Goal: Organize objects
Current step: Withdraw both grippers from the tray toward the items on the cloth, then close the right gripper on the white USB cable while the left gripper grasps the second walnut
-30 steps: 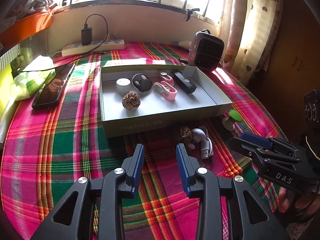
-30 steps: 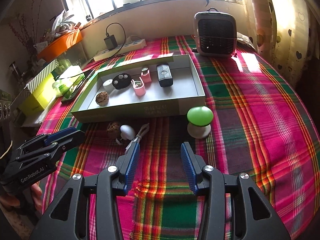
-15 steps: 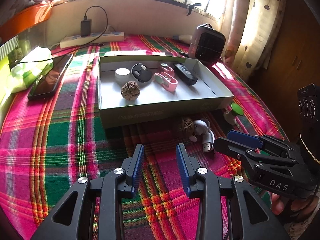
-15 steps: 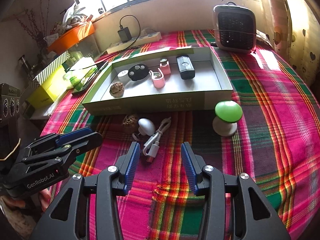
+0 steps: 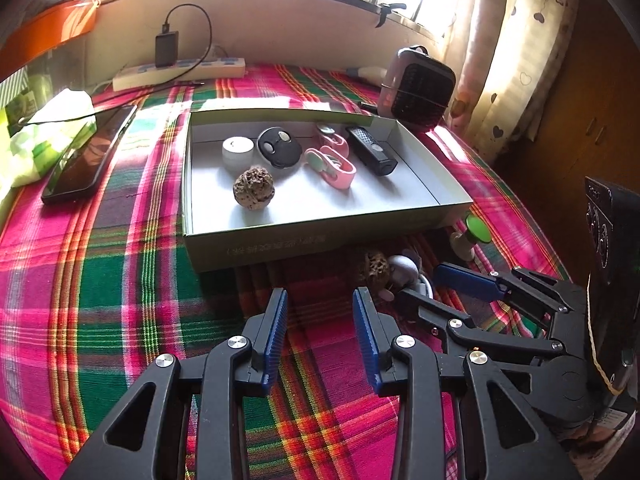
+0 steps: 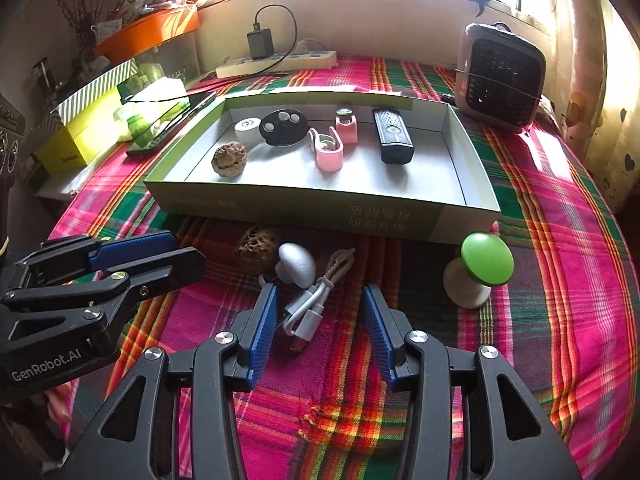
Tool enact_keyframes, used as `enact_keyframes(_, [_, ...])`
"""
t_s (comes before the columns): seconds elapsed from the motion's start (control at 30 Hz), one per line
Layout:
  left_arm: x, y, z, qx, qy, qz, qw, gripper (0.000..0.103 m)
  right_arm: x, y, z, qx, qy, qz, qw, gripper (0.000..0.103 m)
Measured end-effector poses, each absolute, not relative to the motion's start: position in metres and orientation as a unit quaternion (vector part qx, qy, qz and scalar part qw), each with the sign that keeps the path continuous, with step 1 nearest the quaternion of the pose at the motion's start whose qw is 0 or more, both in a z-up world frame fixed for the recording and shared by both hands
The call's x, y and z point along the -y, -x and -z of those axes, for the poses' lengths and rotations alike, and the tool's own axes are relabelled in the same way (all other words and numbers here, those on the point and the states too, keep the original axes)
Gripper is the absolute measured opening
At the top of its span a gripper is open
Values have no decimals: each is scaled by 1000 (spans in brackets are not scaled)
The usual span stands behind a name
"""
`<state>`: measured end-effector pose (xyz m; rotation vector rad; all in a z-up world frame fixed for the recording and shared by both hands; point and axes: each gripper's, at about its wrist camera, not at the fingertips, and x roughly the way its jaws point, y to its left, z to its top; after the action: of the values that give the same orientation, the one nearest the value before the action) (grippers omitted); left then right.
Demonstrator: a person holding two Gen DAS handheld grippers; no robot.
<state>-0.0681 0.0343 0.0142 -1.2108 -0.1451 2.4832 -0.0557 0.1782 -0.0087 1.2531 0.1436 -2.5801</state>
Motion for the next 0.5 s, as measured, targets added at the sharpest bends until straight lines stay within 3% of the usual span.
enact_keyframes(0.5, [-48, 81, -17, 63, 434, -873, 216, 35, -203, 57, 9, -50, -428, 894, 124, 45])
